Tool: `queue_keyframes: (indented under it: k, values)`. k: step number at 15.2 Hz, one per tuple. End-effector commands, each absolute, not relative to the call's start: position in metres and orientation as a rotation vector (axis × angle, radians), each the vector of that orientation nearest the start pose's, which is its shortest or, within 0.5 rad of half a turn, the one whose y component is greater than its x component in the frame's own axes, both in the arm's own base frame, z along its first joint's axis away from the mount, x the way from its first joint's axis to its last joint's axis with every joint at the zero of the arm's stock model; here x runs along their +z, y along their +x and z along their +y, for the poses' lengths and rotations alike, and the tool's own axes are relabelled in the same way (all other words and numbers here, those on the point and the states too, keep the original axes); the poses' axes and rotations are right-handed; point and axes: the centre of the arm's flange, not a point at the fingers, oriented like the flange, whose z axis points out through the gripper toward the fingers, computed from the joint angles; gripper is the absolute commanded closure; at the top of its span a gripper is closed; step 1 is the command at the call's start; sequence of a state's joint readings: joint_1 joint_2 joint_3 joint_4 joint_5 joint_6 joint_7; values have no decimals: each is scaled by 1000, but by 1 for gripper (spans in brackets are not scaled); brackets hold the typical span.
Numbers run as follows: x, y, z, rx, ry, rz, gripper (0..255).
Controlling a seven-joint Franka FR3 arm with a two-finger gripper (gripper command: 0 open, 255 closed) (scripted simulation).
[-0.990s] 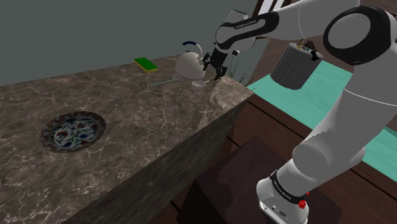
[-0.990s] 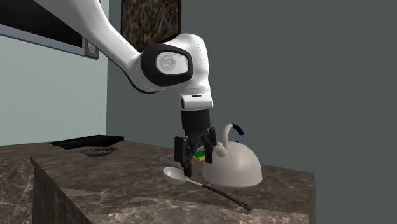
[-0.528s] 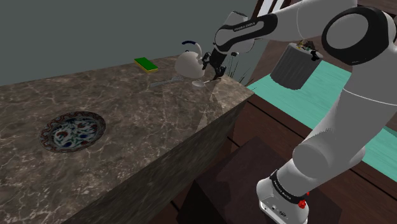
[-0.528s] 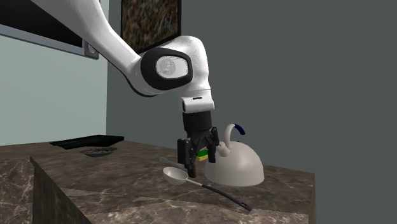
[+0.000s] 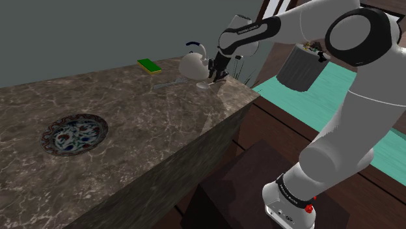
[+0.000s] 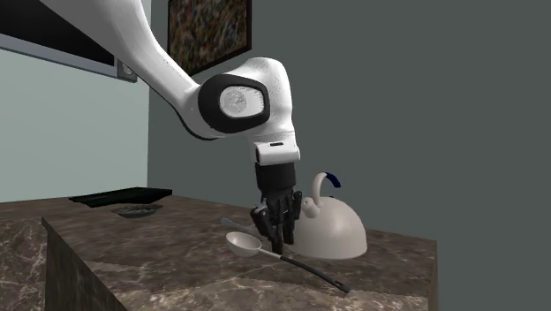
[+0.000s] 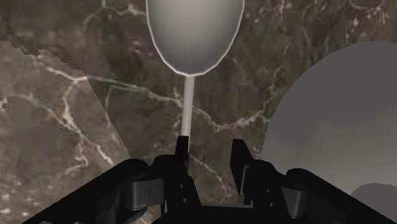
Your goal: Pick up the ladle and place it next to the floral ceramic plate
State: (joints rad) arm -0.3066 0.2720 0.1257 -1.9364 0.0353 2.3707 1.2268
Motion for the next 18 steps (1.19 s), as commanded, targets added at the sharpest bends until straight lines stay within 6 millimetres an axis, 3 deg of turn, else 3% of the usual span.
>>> queue_keyframes:
  k: [1,5,6,7,10,11,18]
  values:
    - [334,608,-117,-87,-2277,2009,255]
    - [334,609,-127,-86,-2277,2009,255]
    - [355,615,-121,-143,-2266,1981,255]
    - [355,615,-121,-143,-2266,1981,0]
    - [383,662,-93,187,-2383,2116,0]
    - [384,665,-91,208,-2389,2123,0]
    - [344,659,-90,208,-2389,2123,0]
